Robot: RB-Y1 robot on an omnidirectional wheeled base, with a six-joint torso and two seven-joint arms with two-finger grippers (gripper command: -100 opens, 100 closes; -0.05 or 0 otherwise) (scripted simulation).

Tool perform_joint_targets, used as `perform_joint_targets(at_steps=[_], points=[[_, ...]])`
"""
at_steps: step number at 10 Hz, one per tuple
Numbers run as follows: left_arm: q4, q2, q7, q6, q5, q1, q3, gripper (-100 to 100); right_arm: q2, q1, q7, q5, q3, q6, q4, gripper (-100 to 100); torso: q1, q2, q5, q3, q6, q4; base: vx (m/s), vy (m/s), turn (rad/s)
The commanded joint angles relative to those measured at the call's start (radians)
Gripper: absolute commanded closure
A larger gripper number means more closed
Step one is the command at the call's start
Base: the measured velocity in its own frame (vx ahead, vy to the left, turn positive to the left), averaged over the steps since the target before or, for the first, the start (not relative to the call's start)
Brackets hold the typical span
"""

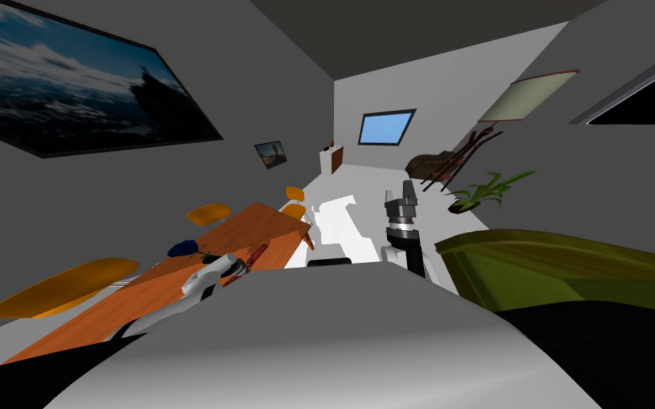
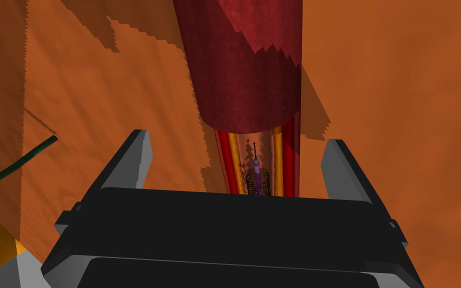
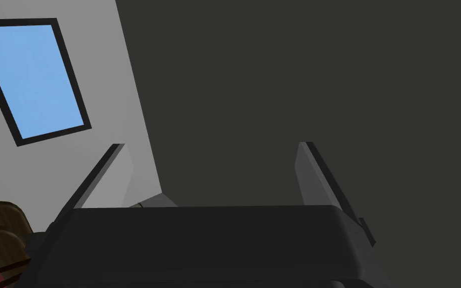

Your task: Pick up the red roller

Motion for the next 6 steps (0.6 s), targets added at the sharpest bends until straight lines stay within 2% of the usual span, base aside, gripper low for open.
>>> perform_joint_targets(at_steps=[1,2,3,4,5,6], points=[[0.050,0.008,0.014,-0.023,0.010,-0.020,-0.027,-100,0.000,0.000,0.000,0.000,0.000,0.000,0.000,0,0.000,0.000,0.000,0.000,0.000,0.000,-0.054,0.033,-0.065],[0.084,0.018,0.049,-0.045,0.022,-0.046,-0.068,-100,0.000,0.000,0.000,0.000,0.000,0.000,0.000,0,0.000,-0.001,0.000,0.000,-0.001,0.000,-0.072,0.028,-0.114],[0.102,0.018,0.049,-0.045,0.022,-0.046,-0.071,-100,0.000,0.000,0.000,0.000,0.000,0.000,0.000,0,-0.001,0.000,0.000,0.000,0.000,0.000,-0.060,0.036,-0.062],[0.148,0.028,0.084,-0.068,0.034,-0.072,-0.113,-100,0.000,0.000,0.000,0.000,0.000,0.000,0.000,0,0.001,0.000,0.001,-0.001,-0.002,-0.001,-0.069,0.043,-0.095],[0.171,0.038,0.113,-0.091,0.046,-0.098,-0.141,-100,0.000,0.000,0.000,0.000,0.000,0.000,0.000,0,0.003,0.000,0.002,-0.001,-0.002,-0.002,-0.106,0.044,-0.136],[0.171,0.038,0.119,-0.091,0.046,-0.098,-0.159,-100,0.000,0.000,0.000,0.000,0.000,0.000,0.000,0,0.004,0.002,0.002,0.000,-0.002,-0.001,-0.093,0.032,-0.060]])
